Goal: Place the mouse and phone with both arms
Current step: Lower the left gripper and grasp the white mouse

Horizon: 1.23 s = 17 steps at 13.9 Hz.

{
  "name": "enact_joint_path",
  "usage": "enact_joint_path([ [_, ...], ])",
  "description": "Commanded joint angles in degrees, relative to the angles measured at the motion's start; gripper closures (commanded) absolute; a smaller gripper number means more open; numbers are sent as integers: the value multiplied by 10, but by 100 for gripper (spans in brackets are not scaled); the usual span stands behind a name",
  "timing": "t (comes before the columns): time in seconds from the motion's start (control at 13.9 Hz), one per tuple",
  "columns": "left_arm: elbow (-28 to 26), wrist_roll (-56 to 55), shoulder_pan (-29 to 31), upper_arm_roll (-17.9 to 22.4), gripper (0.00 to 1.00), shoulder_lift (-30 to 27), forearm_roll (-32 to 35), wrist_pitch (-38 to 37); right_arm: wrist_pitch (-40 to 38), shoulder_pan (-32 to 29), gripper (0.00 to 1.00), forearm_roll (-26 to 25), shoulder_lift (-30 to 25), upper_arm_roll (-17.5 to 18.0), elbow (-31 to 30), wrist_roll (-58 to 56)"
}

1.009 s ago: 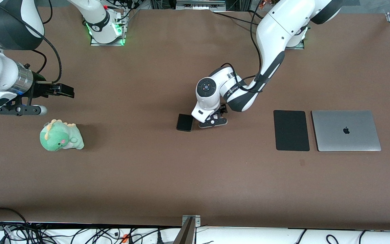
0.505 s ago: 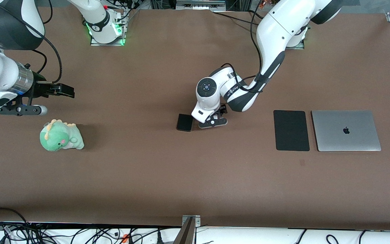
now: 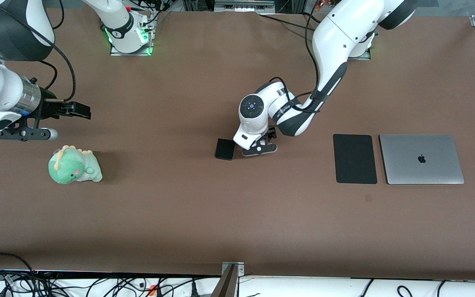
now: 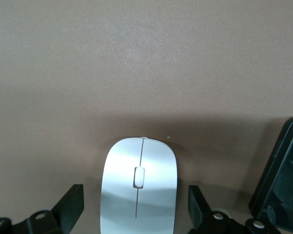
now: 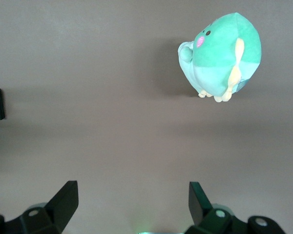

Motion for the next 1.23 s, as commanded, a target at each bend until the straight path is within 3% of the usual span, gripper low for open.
enact_joint_path([
  [0.0,-2,-10,1,0,16,-1,15,1,-3,3,0,-9,0,-1,1,-2],
  [0.22,-2,-11,0,0,33,-1,14,0,-2,3,0,-9,0,-1,1,-3],
  [0.5,-1,-8,2,0,68,-4,14,-4,-2,3,0,-9,0,-1,1,-5],
  [1.15,-2,43,86,-5,70,-83,12,-110,1,3,0,-1,0,-1,0,3],
])
